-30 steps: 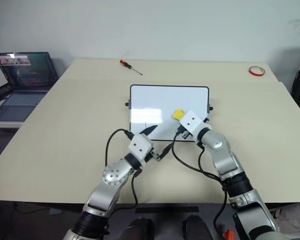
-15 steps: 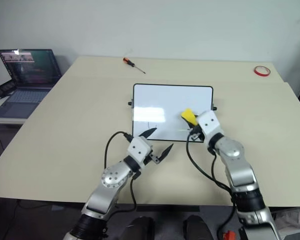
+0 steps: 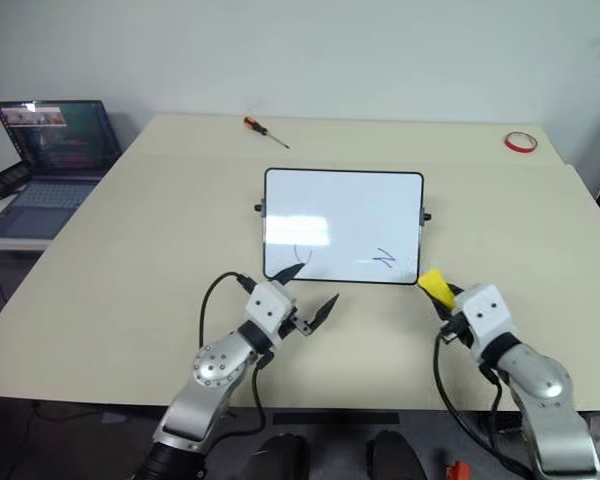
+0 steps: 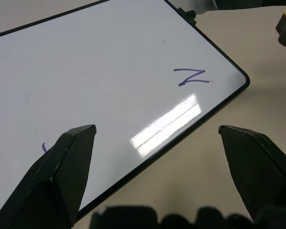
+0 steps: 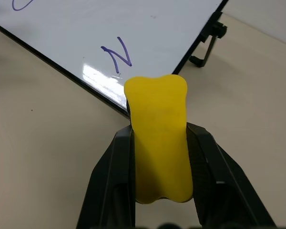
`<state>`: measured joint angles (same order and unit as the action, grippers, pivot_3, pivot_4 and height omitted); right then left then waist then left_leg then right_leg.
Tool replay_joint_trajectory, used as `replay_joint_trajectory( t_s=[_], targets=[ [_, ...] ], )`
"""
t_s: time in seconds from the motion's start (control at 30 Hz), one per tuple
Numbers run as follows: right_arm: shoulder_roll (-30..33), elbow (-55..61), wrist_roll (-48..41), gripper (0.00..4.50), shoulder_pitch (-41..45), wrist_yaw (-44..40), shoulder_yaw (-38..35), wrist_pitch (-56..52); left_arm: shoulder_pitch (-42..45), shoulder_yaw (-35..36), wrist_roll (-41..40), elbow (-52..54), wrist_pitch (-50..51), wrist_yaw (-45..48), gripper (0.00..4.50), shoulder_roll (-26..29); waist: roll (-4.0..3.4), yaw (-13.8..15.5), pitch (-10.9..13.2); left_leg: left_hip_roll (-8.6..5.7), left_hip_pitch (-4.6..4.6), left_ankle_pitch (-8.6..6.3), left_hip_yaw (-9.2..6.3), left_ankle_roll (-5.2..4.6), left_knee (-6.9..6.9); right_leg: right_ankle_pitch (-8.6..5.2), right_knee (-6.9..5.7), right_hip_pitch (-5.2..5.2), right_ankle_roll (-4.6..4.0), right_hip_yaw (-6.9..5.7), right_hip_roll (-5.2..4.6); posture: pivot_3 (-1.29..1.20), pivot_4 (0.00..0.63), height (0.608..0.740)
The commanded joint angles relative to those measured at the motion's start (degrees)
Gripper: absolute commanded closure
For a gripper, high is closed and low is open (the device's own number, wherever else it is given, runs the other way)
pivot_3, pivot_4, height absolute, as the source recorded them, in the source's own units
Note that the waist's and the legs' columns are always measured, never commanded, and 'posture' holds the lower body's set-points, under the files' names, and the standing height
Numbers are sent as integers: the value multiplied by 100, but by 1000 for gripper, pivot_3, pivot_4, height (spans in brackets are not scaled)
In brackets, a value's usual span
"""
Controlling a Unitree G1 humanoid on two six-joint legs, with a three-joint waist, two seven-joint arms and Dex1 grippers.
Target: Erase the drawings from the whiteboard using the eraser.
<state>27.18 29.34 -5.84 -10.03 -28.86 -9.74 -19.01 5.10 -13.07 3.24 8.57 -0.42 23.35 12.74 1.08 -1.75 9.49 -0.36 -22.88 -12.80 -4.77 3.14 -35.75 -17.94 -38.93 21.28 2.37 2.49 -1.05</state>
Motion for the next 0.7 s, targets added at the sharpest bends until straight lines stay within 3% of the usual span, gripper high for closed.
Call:
replay_joint_trajectory(
  t_s=[0.03,0.27,0.7],
  targets=[
    [70,286,-97,3356,-15,9,-170,141,29,81,-116,194,-12,-12,0,-25,0,2,0,-3,0,0,0,0,0,0,0,0,1,0,0,0,150,740],
    [84,95,151,3356,424,240,-44,153,152,24,-116,111,-6,-17,0,-61,3,11,1,-5,0,0,-1,0,-1,0,0,-2,1,-2,1,0,150,740],
    [-518,-1479,907,3356,1973,793,1152,908,268,-73,-92,15,53,48,0,-117,6,9,4,-8,-2,0,-1,0,0,14,-1,-1,-22,-3,0,0,150,740]
  ],
)
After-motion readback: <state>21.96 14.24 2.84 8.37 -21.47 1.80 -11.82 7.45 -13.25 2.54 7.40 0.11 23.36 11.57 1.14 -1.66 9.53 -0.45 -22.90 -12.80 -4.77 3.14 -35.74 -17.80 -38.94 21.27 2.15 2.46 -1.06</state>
